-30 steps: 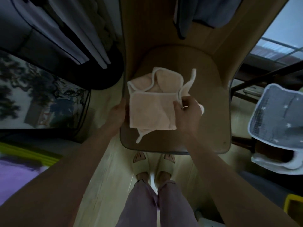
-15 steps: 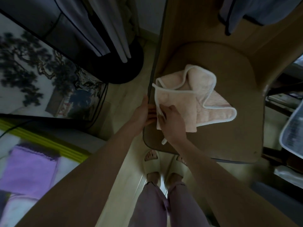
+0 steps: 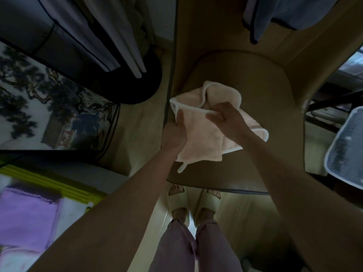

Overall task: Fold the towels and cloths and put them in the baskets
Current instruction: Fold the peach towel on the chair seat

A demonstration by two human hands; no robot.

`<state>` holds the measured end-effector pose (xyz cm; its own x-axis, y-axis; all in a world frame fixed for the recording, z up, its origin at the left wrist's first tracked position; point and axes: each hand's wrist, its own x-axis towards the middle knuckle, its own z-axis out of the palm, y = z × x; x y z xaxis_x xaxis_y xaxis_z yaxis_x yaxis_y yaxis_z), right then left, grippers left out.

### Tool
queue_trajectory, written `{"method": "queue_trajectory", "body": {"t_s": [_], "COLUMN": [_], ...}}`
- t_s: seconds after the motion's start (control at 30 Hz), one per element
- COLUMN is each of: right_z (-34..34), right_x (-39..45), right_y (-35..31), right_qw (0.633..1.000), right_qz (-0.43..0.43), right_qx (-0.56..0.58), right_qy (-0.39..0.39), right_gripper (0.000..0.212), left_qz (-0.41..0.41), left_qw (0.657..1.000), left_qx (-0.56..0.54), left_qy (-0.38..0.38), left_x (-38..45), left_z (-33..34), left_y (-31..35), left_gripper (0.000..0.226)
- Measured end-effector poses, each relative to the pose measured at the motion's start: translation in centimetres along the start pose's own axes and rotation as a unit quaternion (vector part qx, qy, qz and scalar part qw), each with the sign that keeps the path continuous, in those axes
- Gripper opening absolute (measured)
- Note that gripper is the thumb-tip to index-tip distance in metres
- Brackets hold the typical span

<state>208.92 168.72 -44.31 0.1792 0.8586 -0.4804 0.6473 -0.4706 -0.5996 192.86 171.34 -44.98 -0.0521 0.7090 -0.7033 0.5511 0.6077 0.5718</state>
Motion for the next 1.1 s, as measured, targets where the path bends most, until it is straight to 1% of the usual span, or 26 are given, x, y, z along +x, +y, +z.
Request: {"method": "queue_trajectory", "body": {"t_s": [0.07, 0.1, 0.13, 0.2, 0.27, 0.33, 0.37, 0.43, 0.5, 0.57, 0.6, 0.63, 0.7, 0.73, 0.77, 0.8, 0.83, 0.9, 0.97, 1.0, 1.1], "right_z": [-0.5, -0.7, -0.9, -1.1, -1.3, -1.8, -2.3, -3.7, -5.0, -5.0, -4.7, -4.1, -3.0, -2.5, -2.0, -1.7, -1.5, -1.0, -0.5, -0.4, -0.7], "right_x": [0.3, 0.2, 0.1, -0.3, -0.8, -1.2, -1.2, -1.4, -1.6, -1.8, -2.0, -2.1, -2.7, -3.3, -4.0, -5.1, -6.2, -7.8, -8.6, -8.7, -8.3], "right_y": [-0.3, -0.3, -0.3, -0.1, -0.1, -0.2, -0.1, -0.1, -0.1, -0.1, -0.4, -0.6, -0.2, 0.3, 1.0, 1.4, 1.9, 2.3, 2.4, 2.2, 1.2], "right_qw": [1.000, 1.000, 0.999, 0.999, 0.997, 0.994, 0.993, 0.994, 0.995, 0.991, 0.982, 0.964, 0.902, 0.872, 0.851, 0.849, 0.867, 0.908, 0.916, 0.921, 0.938], "right_qz": [-0.012, -0.016, -0.019, -0.019, -0.007, 0.021, 0.040, 0.058, 0.057, 0.078, 0.095, 0.118, 0.160, 0.160, 0.147, 0.121, 0.088, 0.025, -0.010, -0.018, -0.018], "right_qx": [0.009, 0.015, 0.018, 0.028, 0.048, 0.061, 0.063, 0.060, 0.056, 0.102, 0.161, 0.238, 0.399, 0.462, 0.504, 0.515, 0.489, 0.412, 0.393, 0.384, 0.347], "right_qy": [-0.018, -0.019, -0.021, -0.031, -0.060, -0.089, -0.091, -0.073, -0.051, -0.022, -0.001, 0.021, 0.040, 0.031, 0.012, -0.013, -0.039, -0.066, -0.074, -0.067, -0.009], "right_gripper": [0.023, 0.022, 0.026, 0.031, 0.031, 0.029, 0.026, 0.026, 0.029, 0.030, 0.029, 0.030, 0.038, 0.038, 0.037, 0.039, 0.044, 0.057, 0.063, 0.060, 0.042], "left_qz": [0.043, 0.062, 0.078, 0.111, 0.099, 0.063, 0.054, 0.084, 0.132, 0.132, 0.121, 0.100, 0.012, -0.036, -0.079, -0.109, -0.129, -0.146, -0.151, -0.148, -0.137], "left_qw": [0.999, 0.998, 0.996, 0.992, 0.994, 0.997, 0.997, 0.994, 0.989, 0.988, 0.990, 0.992, 0.997, 0.996, 0.993, 0.989, 0.986, 0.983, 0.983, 0.985, 0.986], "left_qx": [0.012, 0.032, 0.049, 0.064, 0.049, 0.003, -0.021, -0.030, 0.000, 0.002, -0.010, -0.026, -0.045, -0.054, -0.059, -0.059, -0.058, -0.052, -0.046, -0.038, -0.006], "left_qy": [0.002, 0.001, 0.002, 0.002, -0.015, -0.037, -0.044, -0.060, -0.073, -0.076, -0.077, -0.076, -0.062, -0.057, -0.061, -0.075, -0.092, -0.098, -0.089, -0.085, -0.095], "left_x": [-0.1, -0.2, -0.6, -0.9, -1.3, -1.2, -1.2, -1.2, -1.3, -1.1, -0.9, -0.8, -0.6, -0.6, -0.5, -0.6, -0.7, -0.4, -0.7, -0.8, -1.3], "left_z": [0.3, 0.4, 0.5, 0.5, 0.2, 0.1, -0.1, -0.6, -0.7, -0.5, -0.2, 0.1, 0.4, 0.4, 0.2, -0.2, -0.5, -1.1, -1.4, -1.4, -1.2], "left_y": [-0.3, -0.6, -0.9, -1.6, -1.3, -1.0, -0.8, -0.4, 0.0, 0.6, 0.9, 1.2, 1.9, 2.1, 2.3, 2.5, 2.7, 2.6, 2.9, 3.0, 3.4], "left_gripper": [0.072, 0.072, 0.069, 0.055, 0.045, 0.045, 0.045, 0.044, 0.037, 0.029, 0.028, 0.034, 0.054, 0.059, 0.061, 0.060, 0.057, 0.055, 0.053, 0.051, 0.049]}}
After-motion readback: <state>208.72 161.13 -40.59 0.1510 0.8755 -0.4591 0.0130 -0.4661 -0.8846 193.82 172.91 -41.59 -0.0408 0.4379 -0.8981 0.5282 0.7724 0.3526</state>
